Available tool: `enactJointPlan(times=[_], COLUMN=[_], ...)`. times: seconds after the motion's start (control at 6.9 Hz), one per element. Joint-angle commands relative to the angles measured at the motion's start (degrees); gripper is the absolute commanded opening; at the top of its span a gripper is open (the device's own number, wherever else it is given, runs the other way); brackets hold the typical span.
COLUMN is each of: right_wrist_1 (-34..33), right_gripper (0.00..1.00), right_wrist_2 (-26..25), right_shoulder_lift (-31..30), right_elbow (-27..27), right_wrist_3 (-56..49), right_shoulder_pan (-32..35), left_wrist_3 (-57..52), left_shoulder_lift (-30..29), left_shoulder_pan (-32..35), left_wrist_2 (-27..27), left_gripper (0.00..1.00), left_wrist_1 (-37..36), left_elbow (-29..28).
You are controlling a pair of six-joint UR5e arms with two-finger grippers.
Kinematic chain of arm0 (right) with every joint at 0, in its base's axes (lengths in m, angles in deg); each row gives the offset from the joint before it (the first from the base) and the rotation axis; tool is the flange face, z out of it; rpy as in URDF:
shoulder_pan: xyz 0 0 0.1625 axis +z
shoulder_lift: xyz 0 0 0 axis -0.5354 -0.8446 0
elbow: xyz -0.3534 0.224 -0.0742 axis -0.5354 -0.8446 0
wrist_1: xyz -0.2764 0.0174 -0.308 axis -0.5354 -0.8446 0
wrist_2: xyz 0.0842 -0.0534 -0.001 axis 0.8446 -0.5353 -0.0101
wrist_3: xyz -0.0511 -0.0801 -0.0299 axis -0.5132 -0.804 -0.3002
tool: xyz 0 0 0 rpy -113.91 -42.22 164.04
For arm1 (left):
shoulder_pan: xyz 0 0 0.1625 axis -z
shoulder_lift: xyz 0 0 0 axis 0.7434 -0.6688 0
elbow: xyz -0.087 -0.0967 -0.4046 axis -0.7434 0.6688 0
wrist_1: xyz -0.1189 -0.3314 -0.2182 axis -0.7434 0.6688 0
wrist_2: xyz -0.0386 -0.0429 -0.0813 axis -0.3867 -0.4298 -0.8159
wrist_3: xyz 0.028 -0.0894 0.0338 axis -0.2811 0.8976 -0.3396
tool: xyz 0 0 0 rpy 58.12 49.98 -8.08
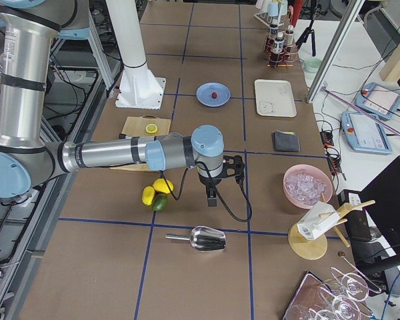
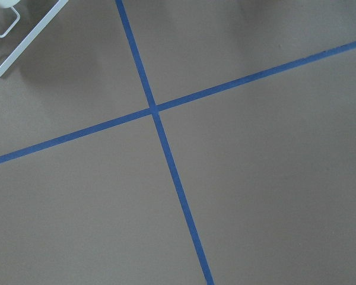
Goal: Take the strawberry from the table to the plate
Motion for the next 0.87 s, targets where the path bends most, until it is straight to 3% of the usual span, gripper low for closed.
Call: enactJointPlan(times=[0.0,0.72], right_wrist_1=[0.08,0.43], right_gripper=[1.0,1.0], right_wrist_2=[-0.21,0.76], right_shoulder_lift=[0.16,-0.1], right_elbow=[-0.44,0.52], right_wrist_3=[0.1,0.98], right_shoulder_pan=[-0.55,-0.56], left_wrist_3=[-0.3,-0.12], left_shoulder_lift=[1.08,-1.56], left_shoulder_pan=[0.72,0.81], left_wrist_2=[-2.91,-2.23], left_gripper=[1.0,1.0], left_wrist_1=[0.03,-1.11], left_elbow=[-0.42,-2.55])
